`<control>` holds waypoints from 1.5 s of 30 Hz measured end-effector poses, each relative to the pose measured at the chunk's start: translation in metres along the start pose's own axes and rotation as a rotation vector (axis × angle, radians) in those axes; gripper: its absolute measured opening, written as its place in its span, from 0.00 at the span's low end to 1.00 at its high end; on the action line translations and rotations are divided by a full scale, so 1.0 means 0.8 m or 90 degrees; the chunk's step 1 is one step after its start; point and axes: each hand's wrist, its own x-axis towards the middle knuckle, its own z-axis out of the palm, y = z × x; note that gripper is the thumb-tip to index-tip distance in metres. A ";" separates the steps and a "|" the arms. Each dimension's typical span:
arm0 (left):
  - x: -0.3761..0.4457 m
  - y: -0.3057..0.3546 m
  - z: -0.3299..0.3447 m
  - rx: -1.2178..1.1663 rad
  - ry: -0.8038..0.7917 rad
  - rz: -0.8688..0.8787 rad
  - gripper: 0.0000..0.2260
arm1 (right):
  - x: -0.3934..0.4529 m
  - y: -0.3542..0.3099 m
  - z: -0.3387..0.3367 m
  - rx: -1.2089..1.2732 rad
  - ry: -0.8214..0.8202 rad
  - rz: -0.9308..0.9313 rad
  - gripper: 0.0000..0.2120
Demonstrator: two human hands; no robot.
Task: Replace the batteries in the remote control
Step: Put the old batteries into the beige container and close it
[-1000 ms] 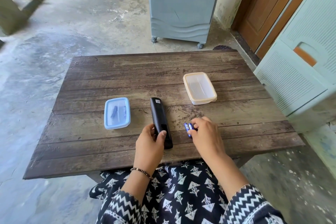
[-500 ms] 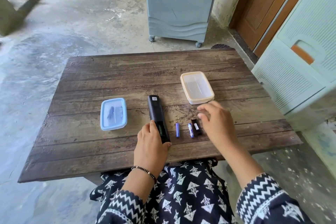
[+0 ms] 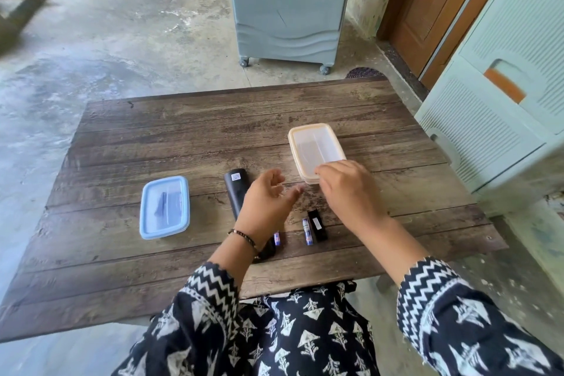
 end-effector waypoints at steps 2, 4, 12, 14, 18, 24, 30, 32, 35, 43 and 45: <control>0.014 0.005 0.005 -0.086 0.000 -0.036 0.22 | -0.002 0.002 0.003 -0.004 -0.017 0.002 0.10; 0.022 0.007 0.012 -0.085 0.025 -0.031 0.17 | -0.001 0.007 0.012 -0.024 -0.076 0.013 0.22; 0.019 0.007 0.018 -0.399 -0.017 -0.142 0.10 | 0.000 -0.008 -0.006 0.044 0.065 -0.011 0.12; 0.018 0.012 0.017 -0.560 -0.063 -0.195 0.16 | -0.008 -0.026 -0.021 0.086 0.124 -0.012 0.11; 0.013 0.024 0.019 -0.749 -0.161 -0.200 0.29 | -0.026 -0.053 -0.029 0.115 0.159 -0.028 0.11; 0.007 0.022 0.027 -0.771 -0.185 -0.167 0.37 | -0.030 -0.062 -0.031 0.102 0.171 -0.029 0.12; 0.007 0.020 0.029 -0.777 -0.188 -0.137 0.30 | -0.032 -0.064 -0.040 0.096 0.179 -0.043 0.12; 0.010 0.018 0.030 -0.753 -0.189 -0.136 0.28 | -0.030 -0.061 -0.047 0.129 0.191 -0.024 0.12; 0.011 0.010 0.030 -0.707 -0.193 -0.150 0.26 | -0.022 -0.055 -0.055 0.187 0.179 0.017 0.10; 0.024 0.018 0.020 -0.660 -0.242 -0.175 0.30 | -0.025 -0.017 -0.049 0.182 -0.016 -0.004 0.24; 0.026 0.021 0.021 -0.531 -0.180 -0.173 0.25 | -0.023 -0.009 -0.045 0.166 0.002 0.009 0.22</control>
